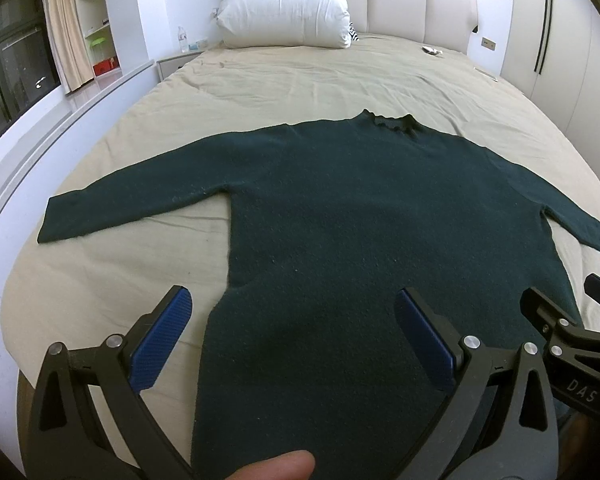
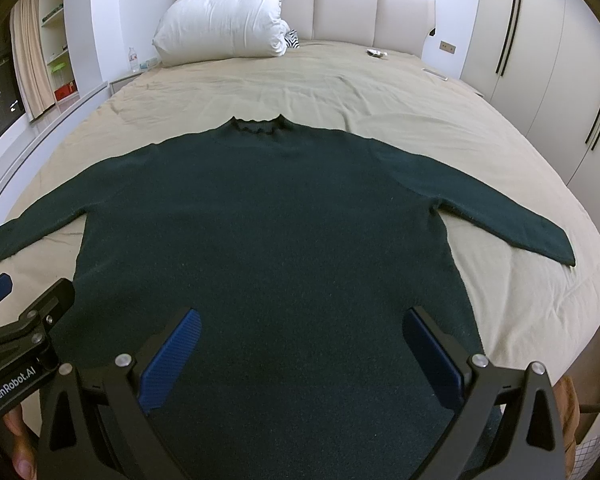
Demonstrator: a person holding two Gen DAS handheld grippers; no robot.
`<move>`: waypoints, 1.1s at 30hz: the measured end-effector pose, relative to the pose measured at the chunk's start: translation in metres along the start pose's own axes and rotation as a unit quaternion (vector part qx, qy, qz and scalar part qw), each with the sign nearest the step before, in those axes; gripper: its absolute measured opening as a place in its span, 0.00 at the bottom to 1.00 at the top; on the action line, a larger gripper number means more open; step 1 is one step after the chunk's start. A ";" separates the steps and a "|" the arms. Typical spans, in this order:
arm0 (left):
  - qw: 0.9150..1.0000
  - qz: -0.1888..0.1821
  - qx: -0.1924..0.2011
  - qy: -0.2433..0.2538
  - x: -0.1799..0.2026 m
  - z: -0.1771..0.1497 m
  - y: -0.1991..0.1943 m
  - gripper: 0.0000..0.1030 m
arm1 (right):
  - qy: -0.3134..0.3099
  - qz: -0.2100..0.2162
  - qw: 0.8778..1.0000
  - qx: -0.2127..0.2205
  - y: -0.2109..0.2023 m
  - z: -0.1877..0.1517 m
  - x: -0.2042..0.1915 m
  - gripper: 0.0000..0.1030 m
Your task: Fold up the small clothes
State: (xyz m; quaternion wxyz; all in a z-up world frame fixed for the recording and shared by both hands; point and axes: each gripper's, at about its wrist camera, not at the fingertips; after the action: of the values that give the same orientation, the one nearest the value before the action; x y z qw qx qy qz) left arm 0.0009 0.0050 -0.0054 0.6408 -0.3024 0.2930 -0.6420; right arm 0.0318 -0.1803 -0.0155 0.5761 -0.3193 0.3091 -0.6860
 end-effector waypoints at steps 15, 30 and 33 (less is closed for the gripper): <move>1.000 -0.003 -0.002 -0.003 -0.001 -0.004 0.002 1.00 | 0.000 0.000 1.000 0.000 0.001 -0.001 -0.001 1.00; 1.000 -0.003 -0.003 -0.004 -0.002 -0.005 0.002 1.00 | -0.001 0.000 1.000 -0.001 0.002 -0.004 -0.001 1.00; 1.000 -0.004 -0.004 -0.005 -0.002 -0.006 0.002 1.00 | 0.000 0.001 1.000 -0.001 0.002 -0.003 -0.001 1.00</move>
State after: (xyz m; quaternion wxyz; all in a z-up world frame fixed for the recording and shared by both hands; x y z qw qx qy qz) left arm -0.0027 0.0068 -0.0105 0.6387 -0.3088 0.2913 -0.6417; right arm 0.0307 -0.1791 -0.0186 0.5762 -0.3201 0.3100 -0.6851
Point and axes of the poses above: each gripper's, at about its wrist camera, not at the fingertips, and y roughly the way its jaws point, x to its right, z to its top, and after that the axes turned 3 degrees about -y, right-handed
